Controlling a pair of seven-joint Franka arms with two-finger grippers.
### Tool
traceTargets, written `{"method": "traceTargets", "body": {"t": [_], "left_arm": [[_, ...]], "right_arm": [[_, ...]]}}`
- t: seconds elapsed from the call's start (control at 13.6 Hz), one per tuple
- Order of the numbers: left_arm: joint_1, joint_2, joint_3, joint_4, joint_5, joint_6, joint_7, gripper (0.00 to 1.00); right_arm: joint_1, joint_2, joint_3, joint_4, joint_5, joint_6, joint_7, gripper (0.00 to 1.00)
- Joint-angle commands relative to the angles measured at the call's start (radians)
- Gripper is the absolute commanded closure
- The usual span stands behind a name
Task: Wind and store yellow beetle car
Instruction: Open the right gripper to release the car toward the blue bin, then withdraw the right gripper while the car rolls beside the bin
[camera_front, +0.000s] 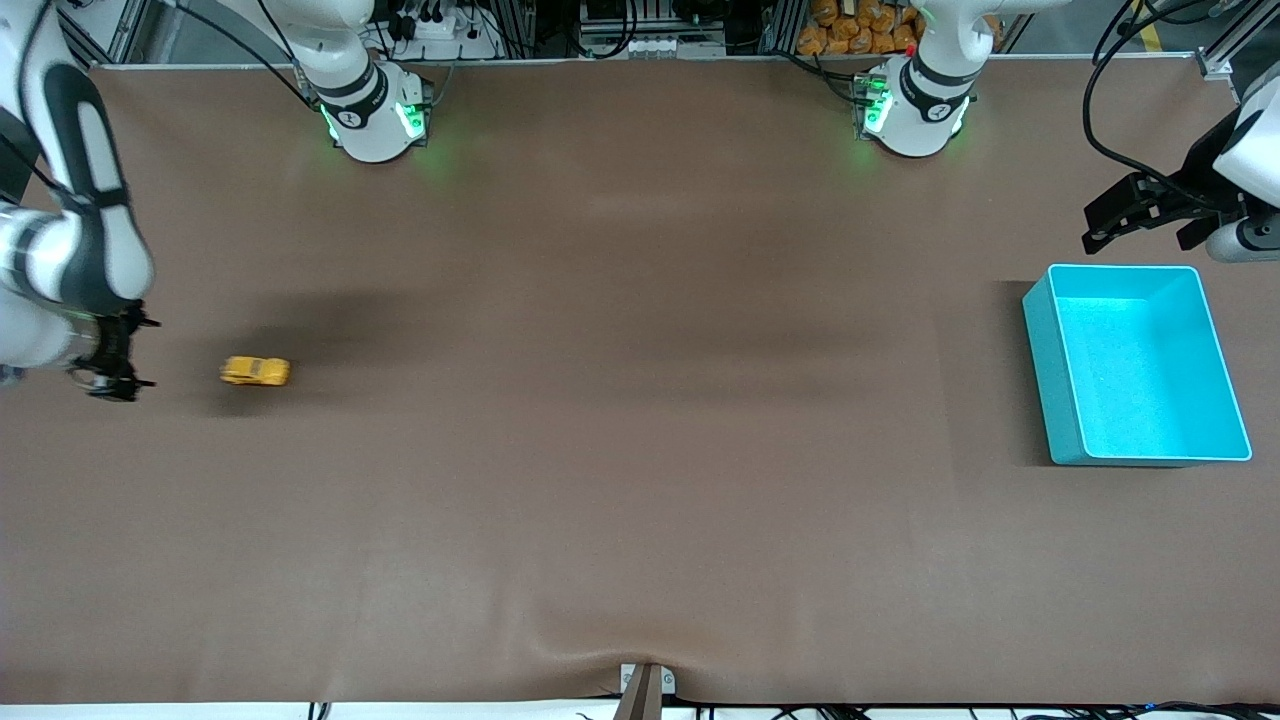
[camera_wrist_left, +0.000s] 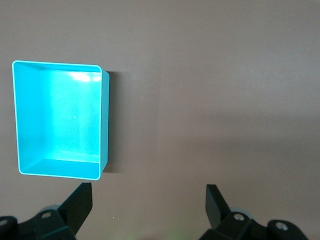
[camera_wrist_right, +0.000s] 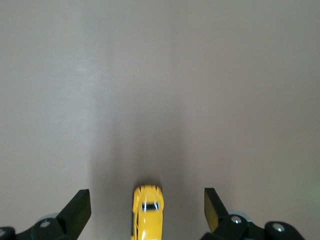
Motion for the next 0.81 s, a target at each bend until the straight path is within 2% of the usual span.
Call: {"method": "traceTargets", "body": {"t": [0.0, 0.22, 0.44, 0.74], "left_arm": [[0.008, 0.005, -0.002, 0.015, -0.027, -0.001, 0.012, 0.00], [0.010, 0.005, -0.002, 0.015, -0.027, -0.001, 0.012, 0.00], [0.010, 0.005, -0.002, 0.015, -0.027, -0.001, 0.012, 0.00], [0.010, 0.005, -0.002, 0.015, -0.027, -0.001, 0.012, 0.00]], "right_arm": [[0.019, -0.003, 0.022, 0.130, 0.038, -0.139, 0.000, 0.00], [0.070, 0.002, 0.022, 0.224, 0.038, -0.249, -0.003, 0.00], [0.076, -0.003, 0.022, 0.294, 0.040, -0.286, -0.011, 0.00], [0.075, -0.003, 0.023, 0.347, 0.043, -0.328, -0.120, 0.00]]}}
